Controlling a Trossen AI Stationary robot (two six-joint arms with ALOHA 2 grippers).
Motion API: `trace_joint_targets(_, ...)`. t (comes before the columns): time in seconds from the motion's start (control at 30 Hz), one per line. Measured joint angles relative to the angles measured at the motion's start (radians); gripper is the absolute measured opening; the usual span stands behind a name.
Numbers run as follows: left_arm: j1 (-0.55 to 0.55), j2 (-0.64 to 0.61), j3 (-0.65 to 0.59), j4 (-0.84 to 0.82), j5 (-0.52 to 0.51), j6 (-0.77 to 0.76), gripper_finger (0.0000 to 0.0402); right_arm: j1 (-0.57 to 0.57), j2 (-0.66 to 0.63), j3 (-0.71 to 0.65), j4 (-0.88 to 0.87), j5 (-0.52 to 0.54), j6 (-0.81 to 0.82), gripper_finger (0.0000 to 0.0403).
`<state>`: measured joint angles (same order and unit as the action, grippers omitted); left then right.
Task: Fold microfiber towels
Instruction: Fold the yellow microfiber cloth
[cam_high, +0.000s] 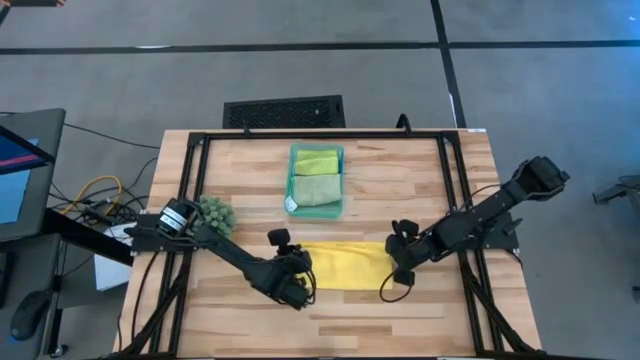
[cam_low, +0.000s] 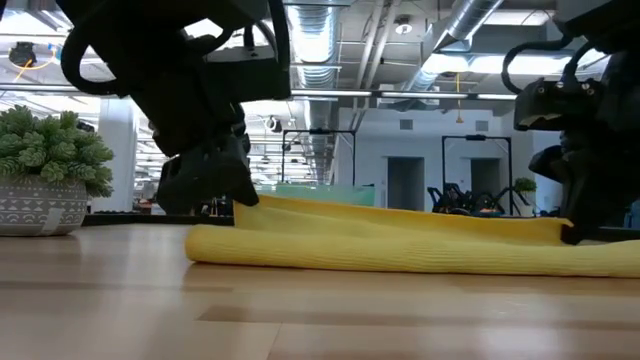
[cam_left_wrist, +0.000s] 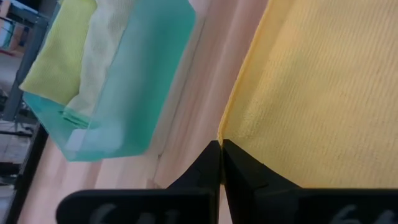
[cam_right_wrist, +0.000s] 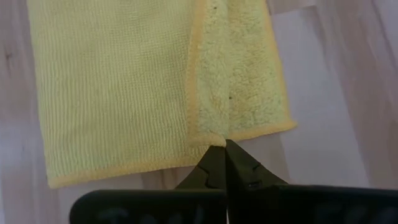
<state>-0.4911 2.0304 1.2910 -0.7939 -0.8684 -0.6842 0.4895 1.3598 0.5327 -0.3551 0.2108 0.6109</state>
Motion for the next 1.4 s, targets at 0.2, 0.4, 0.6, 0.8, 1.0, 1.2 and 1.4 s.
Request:
trace_joint_targets(0.2,0.000,0.000,-0.006,0.032,-0.001,0.007,0.0000,0.014,-0.030,0.000,-0.009,-0.003,0.003,0.0006)
trace_joint_targets(0.4,0.005,0.000,-0.006,0.041,-0.004,0.001,0.0000,0.000,-0.074,0.000,-0.008,0.017,0.018,0.0006)
trace_joint_targets(0.6,0.009,0.000,-0.006,0.051,0.018,0.007,0.0000,-0.040,-0.028,0.000,-0.005,0.030,0.019,0.0015)
trace_joint_targets(0.8,0.009,0.000,-0.006,0.053,0.018,-0.017,0.0000,-0.048,0.019,0.000,-0.005,0.062,0.012,0.0064)
trace_joint_targets(1.0,0.009,0.000,-0.006,0.052,0.024,-0.024,0.0001,-0.049,-0.006,0.000,-0.026,0.126,-0.037,0.0126)
trace_joint_targets(1.2,0.006,0.000,-0.006,0.040,0.025,-0.067,0.0028,-0.048,-0.079,0.002,-0.094,0.226,-0.015,0.0155)
trace_joint_targets(1.4,0.005,0.000,-0.006,-0.021,0.036,-0.144,0.0083,-0.048,-0.104,0.002,-0.095,0.240,-0.014,0.0138)
